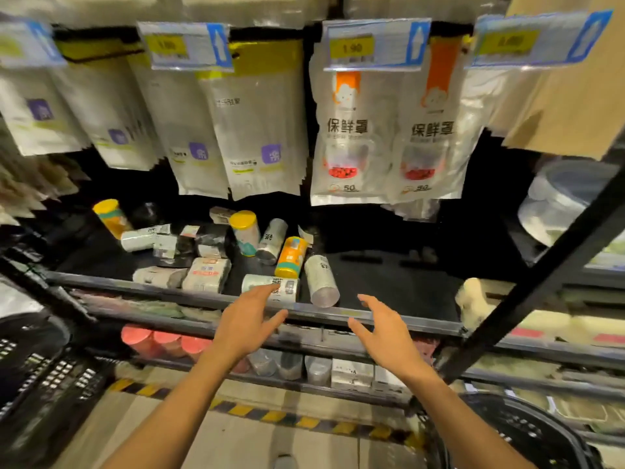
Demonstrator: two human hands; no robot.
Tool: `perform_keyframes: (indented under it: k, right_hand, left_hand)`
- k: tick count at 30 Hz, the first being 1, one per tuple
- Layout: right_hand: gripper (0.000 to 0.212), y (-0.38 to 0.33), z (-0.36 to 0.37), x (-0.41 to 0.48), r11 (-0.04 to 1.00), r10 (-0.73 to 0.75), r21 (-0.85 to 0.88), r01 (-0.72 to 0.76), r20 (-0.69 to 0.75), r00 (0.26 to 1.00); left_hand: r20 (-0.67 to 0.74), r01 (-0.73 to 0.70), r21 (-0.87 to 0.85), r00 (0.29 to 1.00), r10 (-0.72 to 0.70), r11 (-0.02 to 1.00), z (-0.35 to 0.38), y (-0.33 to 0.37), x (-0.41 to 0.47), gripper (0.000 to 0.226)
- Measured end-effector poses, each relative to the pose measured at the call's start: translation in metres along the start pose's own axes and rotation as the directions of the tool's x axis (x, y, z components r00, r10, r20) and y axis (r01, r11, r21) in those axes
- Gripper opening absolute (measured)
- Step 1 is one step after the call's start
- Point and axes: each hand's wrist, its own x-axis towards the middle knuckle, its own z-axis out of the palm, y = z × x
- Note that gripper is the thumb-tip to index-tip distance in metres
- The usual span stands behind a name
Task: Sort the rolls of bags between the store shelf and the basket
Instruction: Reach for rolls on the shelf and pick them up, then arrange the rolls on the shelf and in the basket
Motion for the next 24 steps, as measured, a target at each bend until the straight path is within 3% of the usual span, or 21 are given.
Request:
perform_keyframes:
  k: [6, 10, 13, 16, 24]
  right_hand:
    - [0.045, -0.026, 0.057, 0.096, 0.971, 0.193, 0.143, -0.190, -0.006, 0.981]
    - [0.055, -0.016, 0.089, 0.140, 0.942, 0.321, 0.125, -0.313, -0.057, 0.945]
    - [0.083, -0.001, 0.110, 0.161, 0.886, 0.463, 0.068, -0.459, -0.052, 0.885]
    - [0.087, 0.006, 0.124, 0.170, 0.828, 0.560, 0.060, -0.557, -0.042, 0.828]
    - [0.081, 0.017, 0.135, 0.173, 0.784, 0.603, 0.243, -0.571, -0.079, 0.794]
  left_hand:
    - [0.075, 0.116, -0.115, 0.991, -0.107, 0.987, 0.009, -0.090, 0.080, 0.059]
    - [0.216, 0.005, -0.057, 0.976, 0.007, 0.998, 0.037, -0.122, 0.132, 0.065]
    - [0.347, -0.109, -0.010, 0.932, 0.106, 0.994, 0.063, -0.120, 0.167, 0.070]
    - [0.445, -0.133, 0.049, 0.890, 0.097, 0.990, 0.083, -0.120, 0.187, 0.077]
    - [0.365, -0.103, 0.071, 0.928, 0.070, 0.992, 0.099, -0.122, 0.196, 0.076]
